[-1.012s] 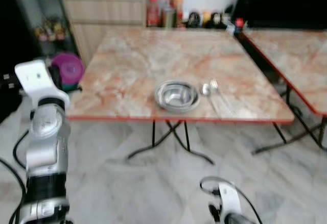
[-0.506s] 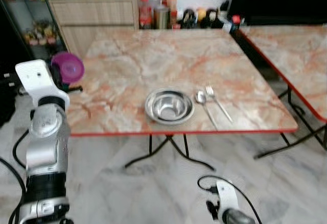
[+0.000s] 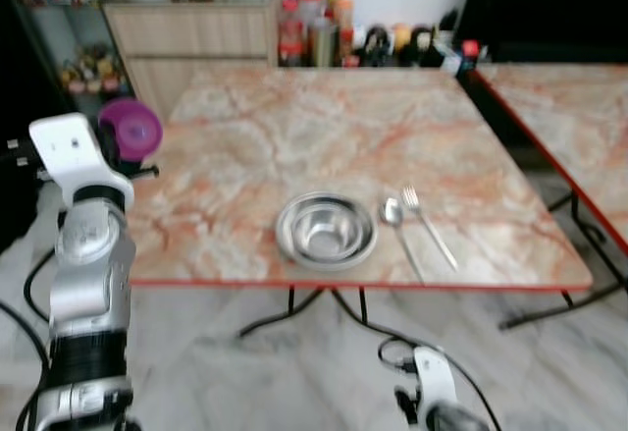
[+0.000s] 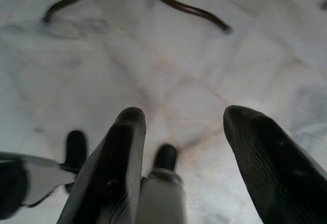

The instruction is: Setting the table

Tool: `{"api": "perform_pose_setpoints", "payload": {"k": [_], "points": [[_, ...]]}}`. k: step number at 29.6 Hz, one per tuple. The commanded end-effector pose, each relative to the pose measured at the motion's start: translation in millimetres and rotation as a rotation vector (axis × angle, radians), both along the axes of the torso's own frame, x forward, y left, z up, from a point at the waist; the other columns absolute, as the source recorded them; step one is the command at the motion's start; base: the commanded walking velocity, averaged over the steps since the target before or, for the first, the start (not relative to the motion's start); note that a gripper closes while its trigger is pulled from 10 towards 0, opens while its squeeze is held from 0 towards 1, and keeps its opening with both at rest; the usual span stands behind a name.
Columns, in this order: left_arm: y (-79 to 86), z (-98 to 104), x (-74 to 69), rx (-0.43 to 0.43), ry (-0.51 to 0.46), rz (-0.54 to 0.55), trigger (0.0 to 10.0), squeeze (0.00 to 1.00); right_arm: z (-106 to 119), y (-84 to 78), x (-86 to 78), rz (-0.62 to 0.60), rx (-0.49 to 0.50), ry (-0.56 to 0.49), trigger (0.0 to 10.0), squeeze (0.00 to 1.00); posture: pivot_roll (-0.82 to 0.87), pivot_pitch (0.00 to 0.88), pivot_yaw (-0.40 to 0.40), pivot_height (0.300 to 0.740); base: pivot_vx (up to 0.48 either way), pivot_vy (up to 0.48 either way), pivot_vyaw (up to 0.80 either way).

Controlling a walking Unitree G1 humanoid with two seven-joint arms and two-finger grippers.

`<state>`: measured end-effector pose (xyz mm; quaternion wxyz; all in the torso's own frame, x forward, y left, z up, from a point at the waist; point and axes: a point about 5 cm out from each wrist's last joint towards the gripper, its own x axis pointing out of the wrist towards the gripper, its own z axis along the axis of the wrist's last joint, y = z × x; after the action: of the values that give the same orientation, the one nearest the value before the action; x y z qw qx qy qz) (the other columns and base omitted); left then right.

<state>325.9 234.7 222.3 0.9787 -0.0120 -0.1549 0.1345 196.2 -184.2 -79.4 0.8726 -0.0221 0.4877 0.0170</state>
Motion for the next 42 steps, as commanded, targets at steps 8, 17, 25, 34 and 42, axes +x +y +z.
{"api": "perform_pose_setpoints", "payload": {"k": [8, 17, 25, 34, 42], "points": [[-3.5, 8.1, 1.4, 0.017, -0.021, -0.022, 10.0, 0.0, 1.6, -1.3, 2.9, -0.004, -0.002, -0.006, 10.0, 0.0, 0.1, 0.0, -0.014, 0.74, 0.35, 0.0, 0.0], [-3.9, 9.6, 1.4, 0.022, -0.023, -0.028, 10.0, 0.0, 1.5, -0.5, 2.8, -0.002, 0.0, -0.005, 10.0, 0.0, 0.1, 0.0, -0.013, 0.74, 0.35, 0.0, 0.0], [-10.4, 6.0, 4.5, -0.001, 0.012, -0.097, 10.0, 0.0, 1.5, -0.1, 2.8, -0.001, 0.001, -0.004, 10.0, 0.0, 0.11, 0.0, -0.012, 0.74, 0.246, 0.0, 0.0], [-24.3, -19.8, 15.3, -0.087, 0.211, -0.228, 10.0, 0.0, 1.4, 0.1, 2.8, 0.001, 0.003, -0.003, 10.0, 0.0, 0.11, 0.0, -0.01, 0.74, 0.0, 0.0, 0.0], [-33.9, -45.1, 34.5, -0.039, 0.525, -0.276, 10.0, 0.0, 1.3, 0.3, 2.7, 0.001, 0.003, 0.0, 10.0, 0.0, 0.1, 0.0, -0.007, 0.74, 0.0, 0.0, 0.0]]}}
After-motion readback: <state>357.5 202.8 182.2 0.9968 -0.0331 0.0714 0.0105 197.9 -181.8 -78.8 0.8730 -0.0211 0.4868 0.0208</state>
